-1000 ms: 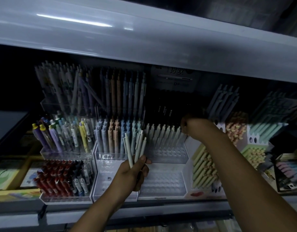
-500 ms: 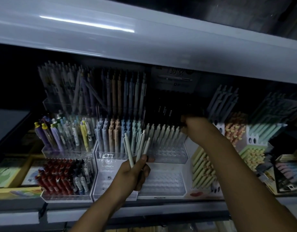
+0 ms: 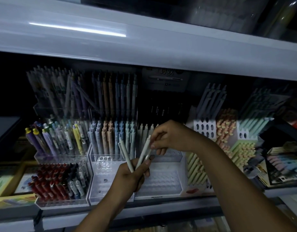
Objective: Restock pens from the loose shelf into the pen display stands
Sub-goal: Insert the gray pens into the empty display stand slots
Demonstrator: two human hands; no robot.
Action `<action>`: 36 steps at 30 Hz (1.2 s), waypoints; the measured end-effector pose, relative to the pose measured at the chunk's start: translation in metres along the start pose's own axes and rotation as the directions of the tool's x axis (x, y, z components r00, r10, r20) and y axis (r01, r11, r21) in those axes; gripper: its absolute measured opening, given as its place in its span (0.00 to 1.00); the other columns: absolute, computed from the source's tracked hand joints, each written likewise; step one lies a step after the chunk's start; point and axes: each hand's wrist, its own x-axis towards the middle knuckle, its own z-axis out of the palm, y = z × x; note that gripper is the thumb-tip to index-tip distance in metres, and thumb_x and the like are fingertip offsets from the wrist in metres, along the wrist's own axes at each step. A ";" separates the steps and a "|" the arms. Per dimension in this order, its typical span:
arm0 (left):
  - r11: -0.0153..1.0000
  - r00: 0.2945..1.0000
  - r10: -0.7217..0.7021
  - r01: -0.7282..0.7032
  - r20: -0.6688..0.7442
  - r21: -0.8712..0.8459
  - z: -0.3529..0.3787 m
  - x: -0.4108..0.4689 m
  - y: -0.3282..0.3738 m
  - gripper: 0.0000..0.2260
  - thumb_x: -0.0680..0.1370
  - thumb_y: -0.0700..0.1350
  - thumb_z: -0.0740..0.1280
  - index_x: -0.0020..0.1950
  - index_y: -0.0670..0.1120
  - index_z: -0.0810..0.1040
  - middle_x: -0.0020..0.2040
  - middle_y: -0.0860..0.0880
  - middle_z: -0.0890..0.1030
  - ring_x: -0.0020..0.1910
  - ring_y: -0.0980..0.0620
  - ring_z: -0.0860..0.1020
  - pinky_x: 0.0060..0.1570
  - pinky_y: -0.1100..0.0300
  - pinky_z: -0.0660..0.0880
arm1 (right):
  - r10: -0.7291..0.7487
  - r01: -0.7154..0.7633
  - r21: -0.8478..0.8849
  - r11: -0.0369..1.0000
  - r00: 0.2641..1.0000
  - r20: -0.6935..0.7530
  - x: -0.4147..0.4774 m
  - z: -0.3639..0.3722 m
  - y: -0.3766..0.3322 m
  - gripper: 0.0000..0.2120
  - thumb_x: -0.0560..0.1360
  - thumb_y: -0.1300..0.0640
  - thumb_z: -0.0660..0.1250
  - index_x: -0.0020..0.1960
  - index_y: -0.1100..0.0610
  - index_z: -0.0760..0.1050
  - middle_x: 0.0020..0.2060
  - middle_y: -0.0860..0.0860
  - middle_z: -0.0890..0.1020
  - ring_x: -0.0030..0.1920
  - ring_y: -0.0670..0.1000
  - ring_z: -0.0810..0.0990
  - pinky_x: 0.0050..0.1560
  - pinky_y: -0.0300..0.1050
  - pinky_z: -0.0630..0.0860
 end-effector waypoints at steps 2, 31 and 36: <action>0.999 1.000 -0.018 0.019 0.021 -0.030 -0.002 0.000 -0.001 0.22 0.78 0.53 0.67 0.44 0.33 0.81 0.25 0.41 0.68 0.20 0.50 0.62 0.25 0.61 0.61 | 0.010 -0.010 0.018 1.000 1.000 -0.015 -0.002 -0.010 -0.001 0.07 0.75 0.67 0.73 0.51 0.69 0.81 0.40 0.63 0.85 0.38 0.54 0.86 0.43 0.46 0.84; 0.987 0.999 -0.041 0.045 0.028 -0.151 -0.010 0.003 0.003 0.14 0.85 0.46 0.60 0.49 0.42 0.83 0.29 0.46 0.66 0.22 0.52 0.59 0.25 0.61 0.58 | 0.446 -0.585 -0.336 0.738 0.797 -0.408 0.037 -0.046 0.058 0.06 0.81 0.60 0.58 0.53 0.57 0.73 0.54 0.58 0.79 0.49 0.54 0.74 0.56 0.47 0.73; 0.989 0.999 0.005 0.000 0.035 -0.149 -0.011 0.004 0.002 0.17 0.81 0.50 0.62 0.59 0.38 0.79 0.32 0.43 0.72 0.25 0.48 0.67 0.29 0.56 0.67 | 0.285 -0.531 -0.443 0.722 0.813 -0.509 0.037 -0.039 0.068 0.11 0.84 0.59 0.55 0.60 0.53 0.74 0.36 0.44 0.67 0.32 0.43 0.61 0.41 0.36 0.62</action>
